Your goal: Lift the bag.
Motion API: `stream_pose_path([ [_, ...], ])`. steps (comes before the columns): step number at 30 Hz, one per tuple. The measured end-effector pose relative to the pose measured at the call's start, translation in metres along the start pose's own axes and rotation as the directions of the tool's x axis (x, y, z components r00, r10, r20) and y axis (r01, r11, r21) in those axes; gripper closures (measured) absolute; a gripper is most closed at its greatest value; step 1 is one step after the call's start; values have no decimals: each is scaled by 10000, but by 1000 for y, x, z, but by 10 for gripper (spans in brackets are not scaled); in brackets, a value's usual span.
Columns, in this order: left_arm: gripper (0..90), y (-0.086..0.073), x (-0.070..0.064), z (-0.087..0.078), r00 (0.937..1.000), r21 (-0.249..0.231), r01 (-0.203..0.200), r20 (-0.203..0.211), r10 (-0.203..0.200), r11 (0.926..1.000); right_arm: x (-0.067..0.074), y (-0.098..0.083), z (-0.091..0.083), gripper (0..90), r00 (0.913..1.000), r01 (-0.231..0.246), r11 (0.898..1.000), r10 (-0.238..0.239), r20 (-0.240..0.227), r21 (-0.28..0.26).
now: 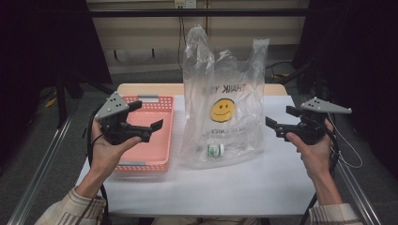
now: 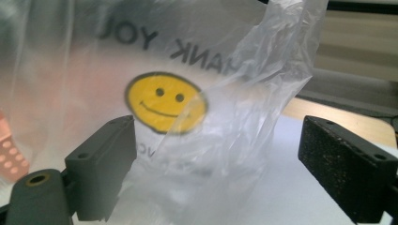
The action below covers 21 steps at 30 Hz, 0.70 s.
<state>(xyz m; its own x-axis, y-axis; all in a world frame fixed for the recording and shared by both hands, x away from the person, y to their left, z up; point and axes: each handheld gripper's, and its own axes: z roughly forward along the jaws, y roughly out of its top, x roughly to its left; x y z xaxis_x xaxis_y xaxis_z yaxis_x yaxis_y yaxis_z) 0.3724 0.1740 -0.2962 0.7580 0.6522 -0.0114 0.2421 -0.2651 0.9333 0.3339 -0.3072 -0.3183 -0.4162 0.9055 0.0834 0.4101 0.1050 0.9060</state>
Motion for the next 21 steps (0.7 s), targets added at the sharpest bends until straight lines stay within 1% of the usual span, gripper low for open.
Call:
stream_pose_path([
  [1, 59, -3, 0, 0, 10000, 73, 28, 12, -29, 10000, 1, -3, 1, 110, 10000, 3, 10000, -3, 23, 12],
  [5, 47, -17, -3, 1, 10000, 323, 28, 16, -29, 9995, 9, -20, 4, 108, 10000, 89, 9992, -90, 38, 385],
  [10, 43, -34, -6, -1, 9999, 481, 135, -27, -133, 9988, 17, -36, 2, 107, 9999, 135, 9987, -137, 49, 486],
  [12, 43, -41, -7, -1, 9997, 565, 240, -51, -237, 9981, 19, -42, 1, 107, 9999, 84, 9986, -88, 85, 524],
  [17, 52, -57, -8, -5, 9979, 669, 583, -326, -562, 9961, 22, -59, -1, 107, 9998, 54, 9978, -68, 210, 666],
  [21, 58, -68, -8, -9, 9965, 758, 750, -423, -719, 9943, 23, -70, -4, 107, 9997, -59, 9969, 39, 258, 780],
])
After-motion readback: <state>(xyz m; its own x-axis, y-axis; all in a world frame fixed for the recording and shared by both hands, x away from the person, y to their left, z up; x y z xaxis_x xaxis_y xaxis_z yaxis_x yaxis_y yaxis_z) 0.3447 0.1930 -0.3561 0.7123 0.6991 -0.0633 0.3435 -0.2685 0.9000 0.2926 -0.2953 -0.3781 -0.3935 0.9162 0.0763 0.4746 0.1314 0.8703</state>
